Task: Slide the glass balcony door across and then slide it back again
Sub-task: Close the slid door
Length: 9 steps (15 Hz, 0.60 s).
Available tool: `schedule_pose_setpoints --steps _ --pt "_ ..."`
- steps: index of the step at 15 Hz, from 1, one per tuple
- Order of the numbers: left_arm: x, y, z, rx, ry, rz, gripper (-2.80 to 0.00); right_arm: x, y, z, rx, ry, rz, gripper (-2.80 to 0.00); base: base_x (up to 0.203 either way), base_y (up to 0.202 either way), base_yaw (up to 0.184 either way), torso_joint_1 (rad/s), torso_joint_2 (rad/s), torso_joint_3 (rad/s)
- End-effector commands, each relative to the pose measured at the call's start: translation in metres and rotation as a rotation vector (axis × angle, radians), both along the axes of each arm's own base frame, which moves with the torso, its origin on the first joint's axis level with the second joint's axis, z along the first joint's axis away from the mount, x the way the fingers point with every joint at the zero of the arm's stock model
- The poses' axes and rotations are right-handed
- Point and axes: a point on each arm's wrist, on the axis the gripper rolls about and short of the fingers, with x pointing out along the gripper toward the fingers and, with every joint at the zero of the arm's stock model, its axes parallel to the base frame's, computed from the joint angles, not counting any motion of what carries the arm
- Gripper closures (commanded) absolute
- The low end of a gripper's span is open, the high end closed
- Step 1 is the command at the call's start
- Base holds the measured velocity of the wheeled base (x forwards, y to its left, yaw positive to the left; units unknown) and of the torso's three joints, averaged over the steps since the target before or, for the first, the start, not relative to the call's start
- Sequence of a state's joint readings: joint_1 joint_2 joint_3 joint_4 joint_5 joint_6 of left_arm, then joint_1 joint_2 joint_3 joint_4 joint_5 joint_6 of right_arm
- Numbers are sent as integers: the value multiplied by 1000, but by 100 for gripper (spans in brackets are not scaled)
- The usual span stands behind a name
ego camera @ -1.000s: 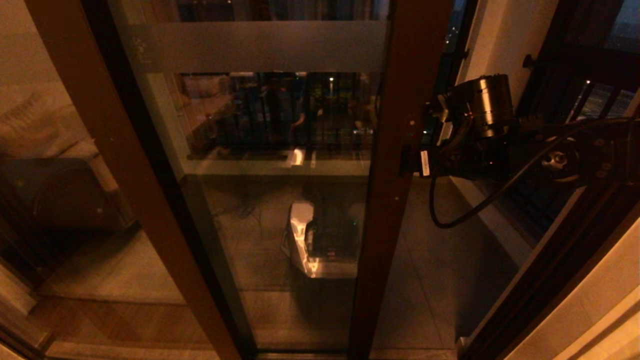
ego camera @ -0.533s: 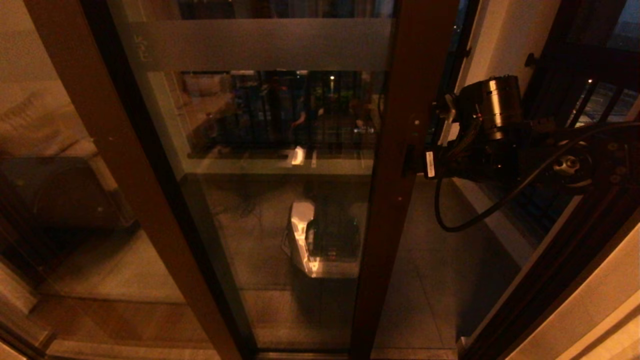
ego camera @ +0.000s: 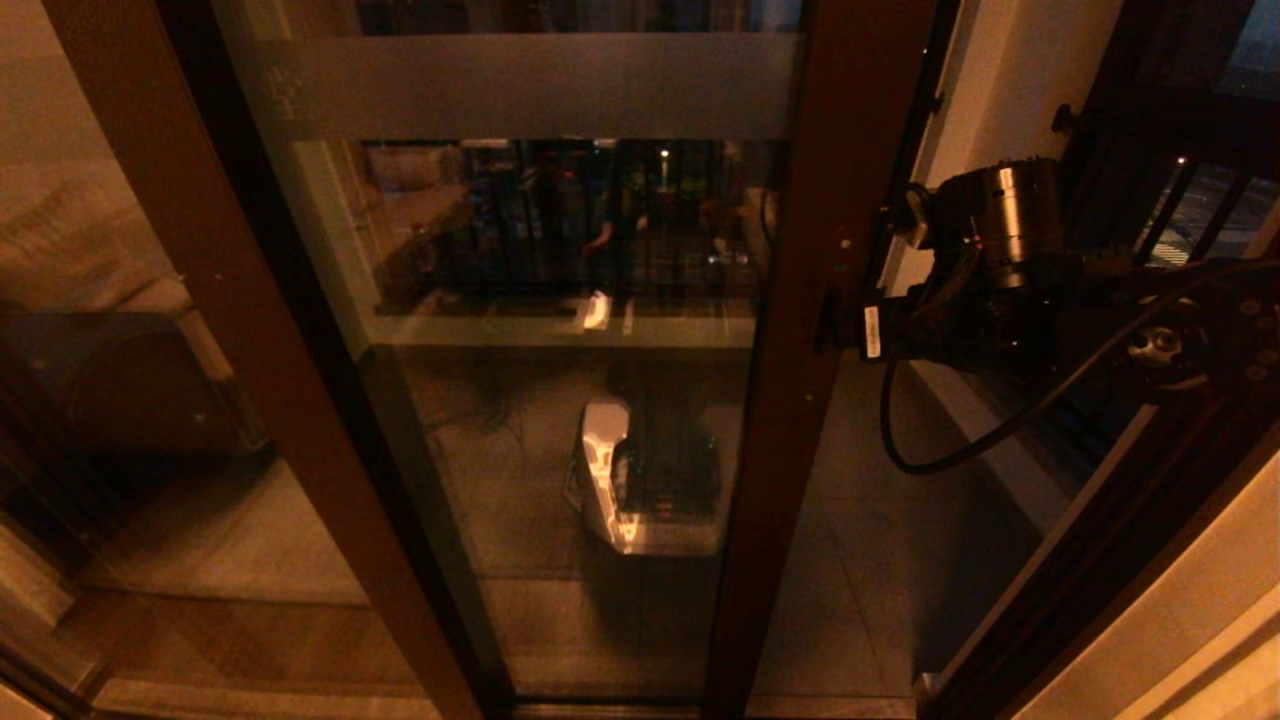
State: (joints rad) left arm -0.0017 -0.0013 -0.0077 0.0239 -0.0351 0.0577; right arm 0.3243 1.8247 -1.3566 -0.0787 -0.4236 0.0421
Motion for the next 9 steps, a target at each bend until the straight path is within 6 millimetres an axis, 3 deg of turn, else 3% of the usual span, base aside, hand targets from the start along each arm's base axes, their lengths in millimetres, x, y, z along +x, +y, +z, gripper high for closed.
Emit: schedule_pose_setpoints --steps 1,9 --pt "0 0 0 1 0 0 0 -2 0 -5 -7 18 3 -280 0 0 0 0 0 0" --pt "0 0 0 1 2 0 0 -4 -10 -2 -3 9 -21 -280 0 0 0 0 0 0"
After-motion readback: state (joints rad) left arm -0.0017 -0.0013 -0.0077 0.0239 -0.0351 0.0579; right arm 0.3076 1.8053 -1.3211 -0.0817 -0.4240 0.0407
